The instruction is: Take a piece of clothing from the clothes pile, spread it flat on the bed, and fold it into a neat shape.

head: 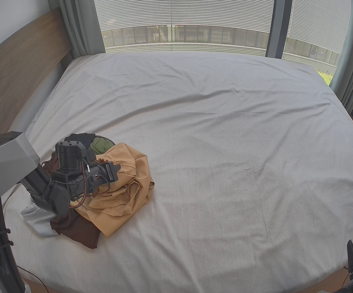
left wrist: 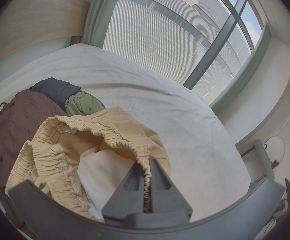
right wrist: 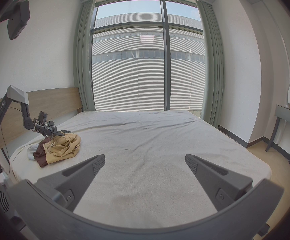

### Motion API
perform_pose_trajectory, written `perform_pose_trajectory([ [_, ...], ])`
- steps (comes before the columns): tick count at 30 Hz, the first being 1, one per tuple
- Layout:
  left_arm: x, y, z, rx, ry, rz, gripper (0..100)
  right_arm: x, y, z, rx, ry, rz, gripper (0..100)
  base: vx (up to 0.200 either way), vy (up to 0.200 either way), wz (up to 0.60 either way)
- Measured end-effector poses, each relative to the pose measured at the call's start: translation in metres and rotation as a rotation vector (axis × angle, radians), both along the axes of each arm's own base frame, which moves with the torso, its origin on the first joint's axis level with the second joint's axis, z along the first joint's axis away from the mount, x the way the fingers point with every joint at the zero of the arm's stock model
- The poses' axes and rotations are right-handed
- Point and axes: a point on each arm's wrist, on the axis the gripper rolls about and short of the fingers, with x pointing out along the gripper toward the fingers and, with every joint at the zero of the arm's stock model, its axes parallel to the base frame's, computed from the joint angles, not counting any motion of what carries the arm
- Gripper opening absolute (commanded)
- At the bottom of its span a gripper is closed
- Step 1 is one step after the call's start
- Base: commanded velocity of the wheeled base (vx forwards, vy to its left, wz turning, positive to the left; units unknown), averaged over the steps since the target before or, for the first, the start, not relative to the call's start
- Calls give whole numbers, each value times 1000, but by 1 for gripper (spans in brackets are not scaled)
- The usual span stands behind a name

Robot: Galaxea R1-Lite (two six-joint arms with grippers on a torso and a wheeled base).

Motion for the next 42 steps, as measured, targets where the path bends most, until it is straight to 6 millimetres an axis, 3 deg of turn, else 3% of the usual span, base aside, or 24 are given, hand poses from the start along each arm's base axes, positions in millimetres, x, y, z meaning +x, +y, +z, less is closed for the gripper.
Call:
perform_pose_trajectory([
  [8,-12,-1,17,-182,18,43,0,0,0,0,-2,1,0,100,0,0,0],
  [18,-29,0,59,-400,1,79,0,0,0,0,-1,0,-3,100,0,0,0],
  [27,-38,3,74,-508,15,106,0,0,0,0,0,0,-3,100,0,0,0],
  [42,-54,-22,105,-748,72,64,0,0,0,0,-1,1,-3,100,0,0,0],
])
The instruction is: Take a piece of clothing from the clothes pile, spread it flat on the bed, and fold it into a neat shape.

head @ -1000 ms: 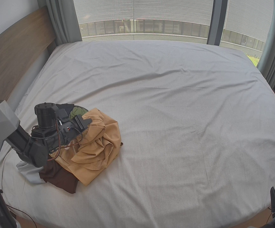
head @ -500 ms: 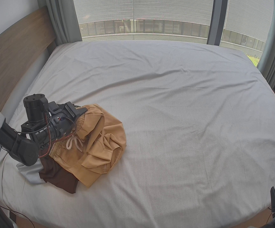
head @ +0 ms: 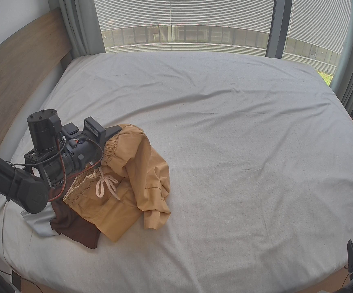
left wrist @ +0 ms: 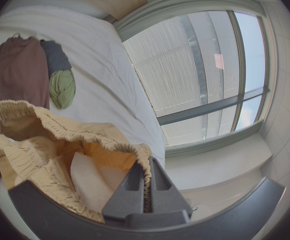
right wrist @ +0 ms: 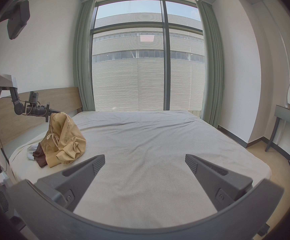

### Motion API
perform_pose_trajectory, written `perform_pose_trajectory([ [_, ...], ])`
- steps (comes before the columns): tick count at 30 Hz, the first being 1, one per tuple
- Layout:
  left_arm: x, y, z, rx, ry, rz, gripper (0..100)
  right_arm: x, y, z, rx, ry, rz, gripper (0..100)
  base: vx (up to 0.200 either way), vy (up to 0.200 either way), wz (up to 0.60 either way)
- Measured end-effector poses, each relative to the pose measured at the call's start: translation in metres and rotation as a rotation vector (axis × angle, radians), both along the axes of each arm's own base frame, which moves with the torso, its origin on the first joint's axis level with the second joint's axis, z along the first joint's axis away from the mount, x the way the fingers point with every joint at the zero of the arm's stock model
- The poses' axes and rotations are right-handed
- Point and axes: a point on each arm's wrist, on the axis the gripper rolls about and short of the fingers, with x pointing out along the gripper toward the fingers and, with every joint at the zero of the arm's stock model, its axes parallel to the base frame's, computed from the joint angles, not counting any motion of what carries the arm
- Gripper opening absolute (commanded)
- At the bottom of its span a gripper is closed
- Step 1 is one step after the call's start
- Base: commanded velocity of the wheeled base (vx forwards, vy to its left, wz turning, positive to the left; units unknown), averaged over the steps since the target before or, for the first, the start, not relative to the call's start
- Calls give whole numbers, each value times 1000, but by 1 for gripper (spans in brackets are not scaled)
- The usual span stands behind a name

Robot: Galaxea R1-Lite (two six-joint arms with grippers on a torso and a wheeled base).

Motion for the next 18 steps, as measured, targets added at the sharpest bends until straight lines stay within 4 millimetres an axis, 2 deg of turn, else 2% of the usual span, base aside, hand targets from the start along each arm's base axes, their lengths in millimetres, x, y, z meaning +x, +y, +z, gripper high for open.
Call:
perform_pose_trajectory([
  [9,4,-2,12,-207,102,-25,0,0,0,0,0,0,1,100,0,0,0],
  [14,3,-5,19,-264,145,-32,0,0,0,0,1,0,1,100,0,0,0],
  [18,-3,-14,25,-276,143,-67,0,0,0,0,1,-1,1,100,0,0,0],
])
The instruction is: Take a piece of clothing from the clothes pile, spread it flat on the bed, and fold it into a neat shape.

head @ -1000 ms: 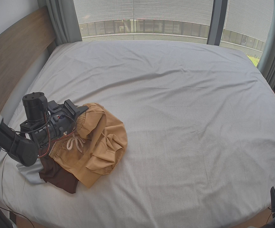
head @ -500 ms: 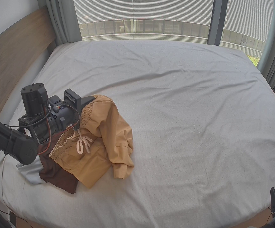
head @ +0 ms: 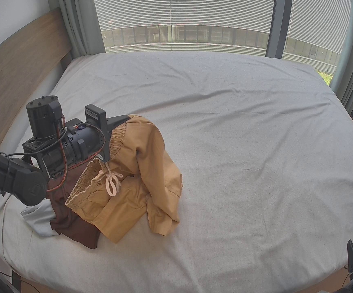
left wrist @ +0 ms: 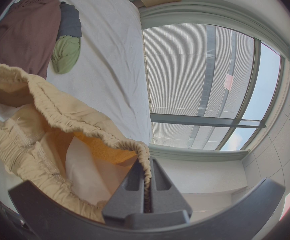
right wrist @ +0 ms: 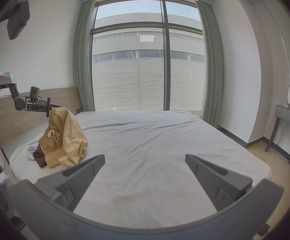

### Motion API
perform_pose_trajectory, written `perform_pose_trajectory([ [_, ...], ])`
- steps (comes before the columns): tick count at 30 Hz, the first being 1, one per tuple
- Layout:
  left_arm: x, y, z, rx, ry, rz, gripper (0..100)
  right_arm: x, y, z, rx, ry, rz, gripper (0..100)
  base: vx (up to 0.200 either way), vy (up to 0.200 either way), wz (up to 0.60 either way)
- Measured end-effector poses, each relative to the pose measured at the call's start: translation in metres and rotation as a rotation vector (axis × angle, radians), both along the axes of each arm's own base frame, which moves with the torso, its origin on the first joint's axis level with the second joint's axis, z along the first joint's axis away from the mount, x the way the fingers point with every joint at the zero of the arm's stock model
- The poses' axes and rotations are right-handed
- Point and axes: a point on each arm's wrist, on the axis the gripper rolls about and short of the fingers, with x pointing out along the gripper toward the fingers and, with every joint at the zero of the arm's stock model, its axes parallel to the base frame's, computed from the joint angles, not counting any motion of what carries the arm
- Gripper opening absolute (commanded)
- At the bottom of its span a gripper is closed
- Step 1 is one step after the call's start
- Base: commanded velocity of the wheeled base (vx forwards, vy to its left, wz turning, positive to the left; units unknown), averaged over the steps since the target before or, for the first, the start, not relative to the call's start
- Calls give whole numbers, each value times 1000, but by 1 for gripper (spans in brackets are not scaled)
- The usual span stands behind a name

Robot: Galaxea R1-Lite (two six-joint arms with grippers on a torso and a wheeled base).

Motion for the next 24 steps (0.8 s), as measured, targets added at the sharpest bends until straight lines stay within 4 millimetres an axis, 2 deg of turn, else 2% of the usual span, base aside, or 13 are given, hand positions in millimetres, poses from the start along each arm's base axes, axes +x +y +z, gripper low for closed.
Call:
perform_pose_trajectory([
  [14,-27,-43,13,-6,-11,-151,0,0,0,0,0,0,0,100,0,0,0],
  [24,-41,-80,32,-36,-70,-262,0,0,0,0,0,0,0,100,0,0,0],
])
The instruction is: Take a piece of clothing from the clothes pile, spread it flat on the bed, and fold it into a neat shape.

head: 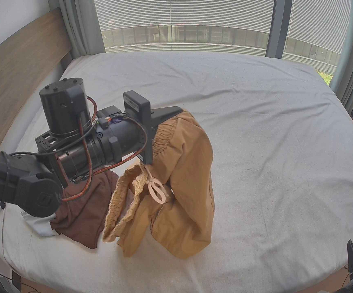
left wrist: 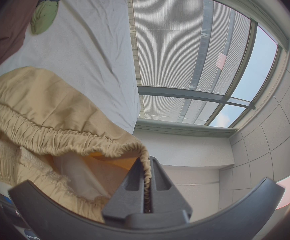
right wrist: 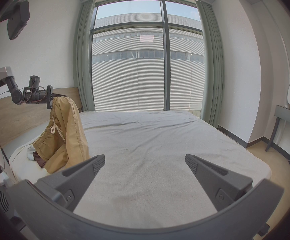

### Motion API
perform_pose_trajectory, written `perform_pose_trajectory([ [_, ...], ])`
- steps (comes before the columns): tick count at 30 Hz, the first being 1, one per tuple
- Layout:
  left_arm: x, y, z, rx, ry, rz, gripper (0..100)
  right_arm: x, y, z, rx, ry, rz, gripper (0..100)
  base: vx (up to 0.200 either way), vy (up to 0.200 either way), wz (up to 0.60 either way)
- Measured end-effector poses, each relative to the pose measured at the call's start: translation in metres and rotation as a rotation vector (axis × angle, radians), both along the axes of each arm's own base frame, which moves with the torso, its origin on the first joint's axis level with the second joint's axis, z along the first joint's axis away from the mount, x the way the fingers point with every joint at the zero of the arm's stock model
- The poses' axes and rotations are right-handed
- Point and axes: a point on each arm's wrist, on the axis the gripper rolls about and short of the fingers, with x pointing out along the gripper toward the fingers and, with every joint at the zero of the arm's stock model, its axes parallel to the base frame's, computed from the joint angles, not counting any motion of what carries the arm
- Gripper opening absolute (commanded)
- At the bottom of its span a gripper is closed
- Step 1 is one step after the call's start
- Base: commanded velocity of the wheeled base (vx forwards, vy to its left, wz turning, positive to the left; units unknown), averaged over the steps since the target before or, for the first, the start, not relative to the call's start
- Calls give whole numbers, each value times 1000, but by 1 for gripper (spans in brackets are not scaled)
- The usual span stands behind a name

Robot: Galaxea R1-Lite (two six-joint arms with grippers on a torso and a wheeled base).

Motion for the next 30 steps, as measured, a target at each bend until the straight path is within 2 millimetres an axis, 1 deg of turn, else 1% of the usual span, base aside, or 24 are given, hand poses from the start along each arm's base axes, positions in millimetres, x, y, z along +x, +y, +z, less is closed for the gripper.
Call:
perform_pose_trajectory([
  [6,-6,-22,7,-16,-23,-57,0,0,0,0,0,0,0,100,0,0,0],
  [19,-2,-64,3,-24,-38,-130,0,0,0,0,1,-1,0,100,0,0,0],
  [24,1,-77,3,-31,-48,-149,0,0,0,0,1,-2,0,100,0,0,0],
  [30,0,-95,4,-9,-16,-188,0,0,0,0,1,-2,0,100,0,0,0],
])
